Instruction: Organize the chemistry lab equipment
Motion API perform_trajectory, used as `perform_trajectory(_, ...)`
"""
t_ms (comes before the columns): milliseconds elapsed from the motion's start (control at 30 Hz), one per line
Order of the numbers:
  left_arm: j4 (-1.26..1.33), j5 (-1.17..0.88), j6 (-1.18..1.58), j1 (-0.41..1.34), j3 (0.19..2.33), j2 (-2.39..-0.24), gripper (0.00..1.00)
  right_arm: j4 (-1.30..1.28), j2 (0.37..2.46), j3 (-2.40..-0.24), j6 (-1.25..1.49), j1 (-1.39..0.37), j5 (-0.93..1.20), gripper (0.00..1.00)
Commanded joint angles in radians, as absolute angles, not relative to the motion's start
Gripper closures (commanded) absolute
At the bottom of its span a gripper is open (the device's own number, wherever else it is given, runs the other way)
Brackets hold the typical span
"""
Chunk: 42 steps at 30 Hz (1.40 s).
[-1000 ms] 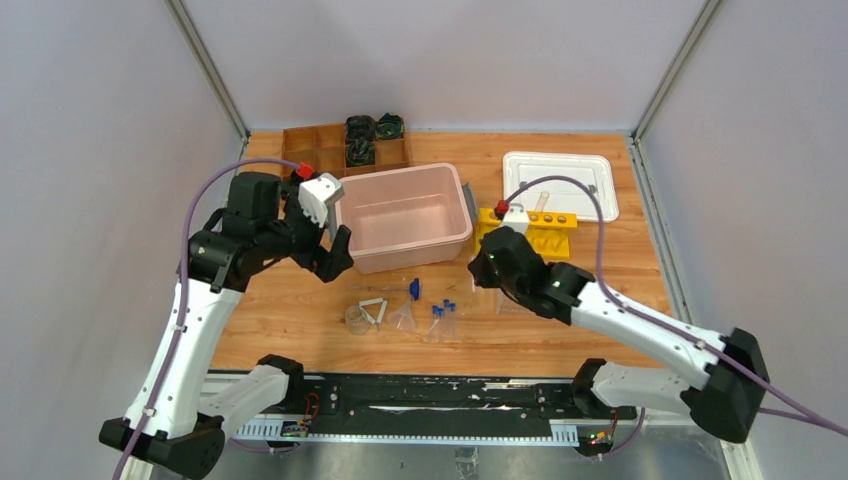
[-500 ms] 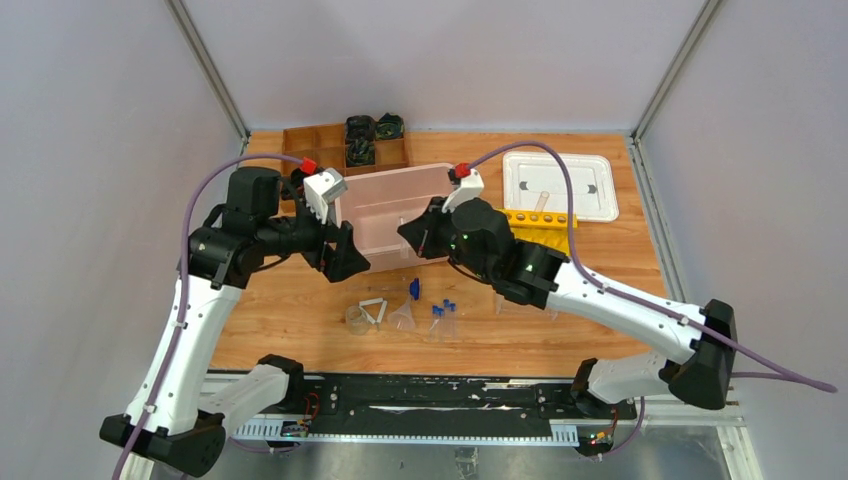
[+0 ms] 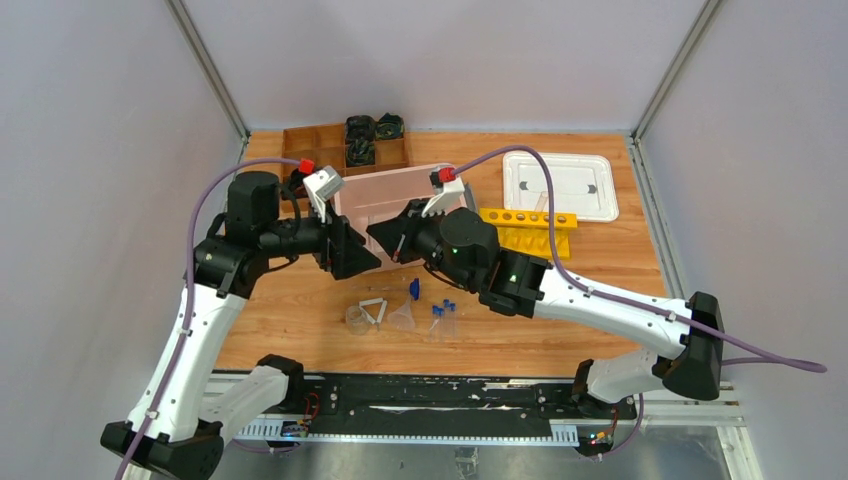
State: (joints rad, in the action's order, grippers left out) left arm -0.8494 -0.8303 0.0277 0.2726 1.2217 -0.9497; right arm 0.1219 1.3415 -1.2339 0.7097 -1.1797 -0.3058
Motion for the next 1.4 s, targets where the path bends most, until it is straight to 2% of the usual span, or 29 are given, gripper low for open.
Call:
perform_trajectory(0, -0.601, -0.878, 0.195, 0.276, 1.140, -0.878, 0.25, 0.203, 1.313, -1.244, 0.688, -1.201, -0.370, 1.00)
perform_trajectory(233, -0.511, -0.922, 0.295, 0.276, 1.076, -0.878, 0.41, 0.222, 1.302, -1.241, 0.656, -1.209, -0.382, 1.00)
perform_trajectory(500, -0.494, -0.943, 0.313, 0.276, 1.072, -0.886, 0.73, 0.248, 1.321, -1.240, 0.634, -1.221, -0.385, 1.00)
perform_trajectory(567, -0.503, -0.947, 0.302, 0.276, 1.075, -0.890, 0.76, 0.236, 1.328, -1.245, 0.626, -1.221, -0.382, 1.00)
perform_trajectory(600, -0.507, -0.950, 0.293, 0.276, 1.075, -0.890, 0.77, 0.218, 1.331, -1.250, 0.627, -1.221, -0.387, 0.93)
perform_trajectory(733, -0.583, -0.998, 0.197, 0.276, 1.080, -0.905, 0.78, 0.036, 1.354, -1.335, 0.628, -1.208, -0.402, 0.53)
perform_trajectory(767, -0.624, -1.008, 0.153, 0.276, 1.088, -0.910, 0.78, -0.059, 1.366, -1.377, 0.627, -1.198, -0.386, 0.46)
perform_trajectory(833, -0.722, -1.024, 0.036, 0.276, 1.114, -0.924, 0.77, -0.241, 1.398, -1.483, 0.627, -1.166, -0.329, 0.40)
perform_trajectory(933, -0.847, -1.029, -0.118, 0.276, 1.144, -0.934, 0.76, -0.406, 1.427, -1.586, 0.617, -1.117, -0.176, 0.38)
perform_trajectory(1000, -0.905, -1.039, -0.197, 0.276, 1.155, -0.935, 0.75, -0.426, 1.424, -1.594, 0.610, -1.092, -0.069, 0.37)
perform_trajectory(1100, -0.920, -1.041, -0.224, 0.276, 1.160, -0.932, 0.75, -0.466, 1.442, -1.623, 0.618, -1.059, 0.104, 0.41)
perform_trajectory(1367, -0.920, -1.039, -0.241, 0.276, 1.154, -0.906, 0.75, -0.535, 1.516, -1.709, 0.615, -1.043, 0.245, 0.50)
